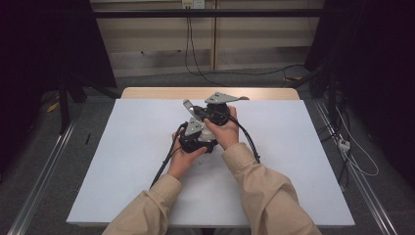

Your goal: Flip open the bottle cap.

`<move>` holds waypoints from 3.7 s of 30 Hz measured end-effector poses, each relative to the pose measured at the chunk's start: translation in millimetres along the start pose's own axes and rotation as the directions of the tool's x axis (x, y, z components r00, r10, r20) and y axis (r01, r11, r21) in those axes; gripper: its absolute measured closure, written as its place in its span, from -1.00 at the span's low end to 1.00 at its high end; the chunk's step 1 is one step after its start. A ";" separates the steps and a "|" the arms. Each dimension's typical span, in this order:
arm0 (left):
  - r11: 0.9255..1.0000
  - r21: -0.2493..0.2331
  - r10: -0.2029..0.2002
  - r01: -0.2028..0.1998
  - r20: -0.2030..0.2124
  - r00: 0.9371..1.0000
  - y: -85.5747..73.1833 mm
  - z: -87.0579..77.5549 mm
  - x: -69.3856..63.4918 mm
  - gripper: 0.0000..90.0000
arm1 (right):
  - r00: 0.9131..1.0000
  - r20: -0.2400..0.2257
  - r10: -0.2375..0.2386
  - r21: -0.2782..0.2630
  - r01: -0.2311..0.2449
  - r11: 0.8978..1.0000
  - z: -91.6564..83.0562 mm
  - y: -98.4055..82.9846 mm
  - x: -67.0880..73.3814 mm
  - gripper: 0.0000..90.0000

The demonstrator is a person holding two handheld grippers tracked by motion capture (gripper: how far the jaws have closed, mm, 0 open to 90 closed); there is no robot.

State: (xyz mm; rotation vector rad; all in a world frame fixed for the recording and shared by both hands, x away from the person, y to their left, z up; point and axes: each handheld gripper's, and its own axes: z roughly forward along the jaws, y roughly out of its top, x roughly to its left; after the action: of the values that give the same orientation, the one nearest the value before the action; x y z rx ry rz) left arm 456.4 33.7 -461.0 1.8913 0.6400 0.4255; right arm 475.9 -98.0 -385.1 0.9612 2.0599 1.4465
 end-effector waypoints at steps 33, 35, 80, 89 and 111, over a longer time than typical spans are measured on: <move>1.000 0.000 -0.028 0.028 0.018 0.999 0.0 -2.5 2.2 -0.74 | 1.000 -0.013 -0.004 0.026 0.005 1.000 -2.2 3.0 0.0 0.97; 0.999 0.005 -0.047 0.047 0.020 0.999 -0.6 -4.1 4.6 -0.77 | 1.000 -0.010 -0.015 0.026 0.015 1.000 -4.2 3.6 0.4 0.91; 0.995 0.098 -0.023 0.011 0.127 0.992 -11.8 -78.1 8.5 -0.85 | 1.000 -0.011 0.023 0.000 -0.023 1.000 -98.6 -42.8 -1.7 -0.63; 0.994 0.110 -0.035 0.023 0.106 0.994 -23.0 -105.3 20.6 -0.85 | 0.999 0.000 0.043 0.037 -0.043 0.998 -111.7 -68.9 -5.4 -0.71; 0.994 0.103 -0.050 0.041 0.083 0.995 -37.2 -141.9 29.8 -0.86 | 0.998 0.041 0.046 0.050 -0.048 0.998 -158.3 -108.2 -9.2 -0.79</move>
State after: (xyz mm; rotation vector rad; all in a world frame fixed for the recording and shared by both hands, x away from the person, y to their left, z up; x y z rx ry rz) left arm 391.8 167.0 -439.9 1.9760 0.6569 0.2862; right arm 341.0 -226.8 -430.6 1.0564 2.0681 1.3926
